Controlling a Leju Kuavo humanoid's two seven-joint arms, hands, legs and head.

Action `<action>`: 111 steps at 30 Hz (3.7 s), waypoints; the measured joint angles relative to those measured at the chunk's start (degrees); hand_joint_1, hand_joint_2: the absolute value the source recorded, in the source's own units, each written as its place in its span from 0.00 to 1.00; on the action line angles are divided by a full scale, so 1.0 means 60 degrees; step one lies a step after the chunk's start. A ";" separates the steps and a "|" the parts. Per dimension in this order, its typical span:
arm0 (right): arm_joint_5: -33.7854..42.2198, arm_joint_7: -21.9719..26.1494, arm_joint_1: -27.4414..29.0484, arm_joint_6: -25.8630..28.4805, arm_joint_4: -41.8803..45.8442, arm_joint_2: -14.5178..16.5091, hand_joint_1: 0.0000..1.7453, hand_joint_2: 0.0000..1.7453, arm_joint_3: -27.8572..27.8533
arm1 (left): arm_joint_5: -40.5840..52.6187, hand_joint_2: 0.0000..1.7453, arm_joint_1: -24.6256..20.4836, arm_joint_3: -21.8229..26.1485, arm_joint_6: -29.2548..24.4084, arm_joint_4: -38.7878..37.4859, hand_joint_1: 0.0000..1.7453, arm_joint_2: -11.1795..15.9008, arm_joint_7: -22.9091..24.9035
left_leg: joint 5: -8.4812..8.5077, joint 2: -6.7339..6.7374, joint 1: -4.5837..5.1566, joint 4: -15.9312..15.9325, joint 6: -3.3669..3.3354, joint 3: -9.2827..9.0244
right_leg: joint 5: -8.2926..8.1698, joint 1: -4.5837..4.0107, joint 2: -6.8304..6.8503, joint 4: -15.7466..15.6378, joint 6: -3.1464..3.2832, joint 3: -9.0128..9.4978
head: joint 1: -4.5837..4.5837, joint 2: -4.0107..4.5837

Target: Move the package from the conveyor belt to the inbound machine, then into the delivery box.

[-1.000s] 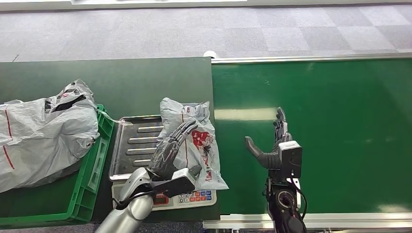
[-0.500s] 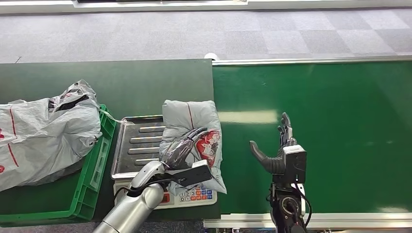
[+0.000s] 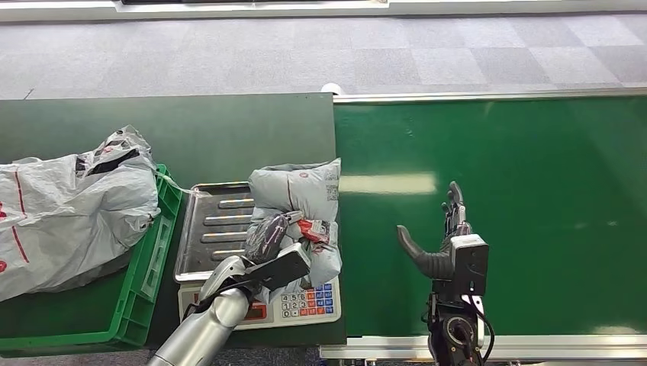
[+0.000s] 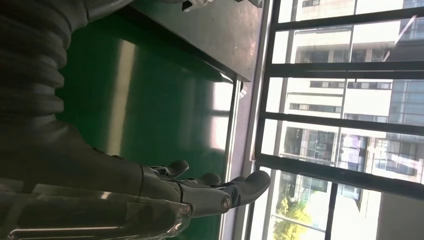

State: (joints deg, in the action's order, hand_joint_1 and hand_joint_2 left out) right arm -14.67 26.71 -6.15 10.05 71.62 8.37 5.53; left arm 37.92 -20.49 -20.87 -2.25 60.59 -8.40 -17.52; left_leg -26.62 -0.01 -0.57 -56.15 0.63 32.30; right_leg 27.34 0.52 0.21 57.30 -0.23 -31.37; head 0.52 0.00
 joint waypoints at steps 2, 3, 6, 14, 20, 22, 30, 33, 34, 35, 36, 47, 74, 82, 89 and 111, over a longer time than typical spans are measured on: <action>0.0000 0.0000 0.0016 0.0000 0.0008 0.0000 0.00 1.00 -0.0007 | -0.0066 1.00 0.0074 0.0030 -0.0041 0.0085 1.00 0.0004 -0.0088 | 0.0000 -0.0001 0.0000 0.0000 0.0000 0.0009 | 0.0000 0.0000 0.0000 0.0000 0.0000 -0.0008 | 0.0000 0.0000; 0.0001 0.0000 0.0021 0.0000 0.0009 0.0000 0.00 1.00 -0.0009 | -0.0101 1.00 0.0102 0.0041 -0.0101 0.0125 1.00 0.0005 -0.0144 | 0.0000 0.0000 0.0000 0.0000 0.0000 0.0011 | 0.0000 0.0000 0.0000 0.0000 0.0000 -0.0011 | -0.0001 0.0000; 0.0034 0.0004 0.0032 0.0000 0.0026 -0.0001 0.00 1.00 -0.0015 | -0.0353 1.00 0.0300 0.0078 -0.0735 0.0357 1.00 0.0021 -0.0673 | 0.0000 0.0003 0.0000 0.0000 0.0000 0.0023 | -0.0001 0.0000 -0.0004 0.0001 0.0001 -0.0029 | -0.0001 0.0000; 0.0516 0.0259 -0.0092 0.0040 -0.0021 -0.0042 0.00 1.00 -0.0012 | -0.0344 1.00 0.1189 0.0108 -0.5279 0.2214 1.00 0.0103 -0.3489 | 0.0000 0.0006 -0.0001 -0.0001 0.0001 0.0087 | -0.0002 -0.0002 -0.0009 0.0003 0.0002 -0.0098 | -0.0001 0.0000; 0.0668 0.0359 -0.0227 0.0095 -0.0200 -0.0065 0.00 1.00 0.0055 | 0.1271 1.00 0.1594 0.0576 -0.6145 0.3964 1.00 -0.0115 -0.3703 | 0.0000 0.0007 -0.0001 -0.0001 0.0002 0.0104 | -0.0001 -0.0001 -0.0008 0.0003 0.0002 -0.0113 | -0.0002 0.0000; 0.0676 0.0361 -0.0250 0.0095 -0.0246 -0.0069 0.00 1.00 0.0073 | 0.1348 1.00 0.1636 0.0700 -0.6144 0.4298 1.00 -0.0167 -0.3703 | 0.0000 0.0006 -0.0001 -0.0001 0.0002 0.0105 | -0.0001 -0.0001 -0.0007 0.0003 0.0002 -0.0113 | -0.0003 0.0000; 0.0688 0.0362 -0.0317 0.0098 -0.0382 -0.0084 0.00 1.00 0.0159 | 0.1412 1.00 0.1799 0.0963 -0.6146 0.5006 1.00 -0.0279 -0.3703 | 0.0000 0.0004 -0.0001 -0.0001 0.0002 0.0106 | -0.0002 -0.0002 -0.0007 0.0003 0.0002 -0.0116 | 0.0001 0.0000; 0.0690 0.0365 -0.0319 0.0100 -0.0402 -0.0084 0.00 1.00 0.0164 | 0.1422 0.50 0.1824 0.1008 -0.6145 0.5086 1.00 -0.0300 -0.3703 | 0.0000 0.0005 -0.0001 -0.0001 0.0002 0.0108 | -0.0001 -0.0002 -0.0007 0.0003 0.0002 -0.0119 | -0.0001 0.0000; 0.0697 0.0367 -0.0319 0.0107 -0.0407 -0.0084 0.00 1.00 0.0166 | 0.1454 0.25 0.1836 0.1030 -0.6145 0.5119 1.00 -0.0308 -0.3703 | 0.0000 0.0005 -0.0001 -0.0001 0.0002 0.0109 | -0.0001 -0.0002 -0.0007 0.0003 0.0002 -0.0119 | -0.0002 0.0000; 0.0708 0.0369 -0.0320 0.0116 -0.0412 -0.0084 0.00 1.00 0.0168 | 0.1533 0.00 0.1856 0.1074 -0.6145 0.5175 1.00 -0.0321 -0.3703 | 0.0000 0.0005 -0.0001 -0.0001 0.0002 0.0110 | -0.0001 -0.0002 -0.0008 0.0003 0.0002 -0.0120 | -0.0001 0.0000; 0.0722 0.0373 -0.0320 0.0128 -0.0420 -0.0084 0.00 1.00 0.0170 | 0.1665 0.00 0.1878 0.1148 -0.6145 0.5261 1.00 -0.0349 -0.3703 | 0.0000 0.0006 -0.0001 -0.0001 0.0002 0.0111 | -0.0002 -0.0002 -0.0008 0.0003 0.0002 -0.0121 | 0.0000 0.0000; 0.0817 0.0464 -0.0019 0.0301 -0.0442 -0.0101 0.00 1.00 0.0195 | 0.3266 0.00 0.1734 0.4663 -0.6146 0.6933 1.00 -0.0720 -0.3703 | 0.0000 0.0010 -0.0007 0.0002 0.0003 0.0110 | -0.0001 -0.0009 -0.0011 0.0005 0.0004 -0.0128 | 0.0000 0.0000; 0.0417 0.0087 0.0331 0.0141 0.0174 -0.0150 0.00 1.00 0.0002 | 0.5303 0.00 0.0760 0.9474 -0.6069 0.4980 1.00 -0.0657 -0.3290 | 0.0001 0.0011 -0.0003 0.0000 0.0003 0.0110 | 0.0000 -0.0003 -0.0010 0.0005 0.0003 -0.0132 | -0.0002 0.0000; -0.0079 -0.0072 0.0183 -0.0481 0.0225 -0.0129 0.00 1.00 -0.0376 | 0.6835 0.00 0.0908 0.7160 -0.3272 0.2097 1.00 0.0538 0.2659 | 0.0004 -0.0003 -0.0003 0.0003 0.0005 0.0092 | 0.0002 -0.0004 0.0003 0.0005 0.0005 -0.0102 | 0.0000 0.0000; -0.0231 -0.0138 0.0129 -0.0541 0.0223 -0.0056 0.00 1.00 -0.0526 | 0.6869 0.00 0.0850 0.6573 -0.3651 0.1438 1.00 0.1204 0.4034 | -0.0005 -0.0004 -0.0002 0.0015 0.0014 0.0022 | 0.0013 -0.0003 0.0007 0.0005 0.0011 -0.0032 | -0.0002 0.0000; -0.0076 -0.0088 0.0271 -0.0172 0.0216 0.0066 0.00 1.00 -0.0442 | 0.3631 0.00 0.0381 0.9675 -0.6166 0.2850 0.00 -0.0270 -0.3311 | -0.0001 0.0039 0.0001 0.0025 0.0025 0.0031 | 0.0005 0.0001 -0.0039 0.0008 0.0015 -0.0070 | -0.0002 0.0000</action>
State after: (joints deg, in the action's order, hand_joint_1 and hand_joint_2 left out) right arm -15.12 26.18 -4.52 9.02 72.91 8.77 2.88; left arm 59.70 -18.21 37.18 -39.24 77.69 -10.02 -37.38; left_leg -26.62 0.22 -0.56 -56.01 0.78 32.49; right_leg 27.37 0.53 -0.03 57.35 -0.14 -31.79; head 0.51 0.00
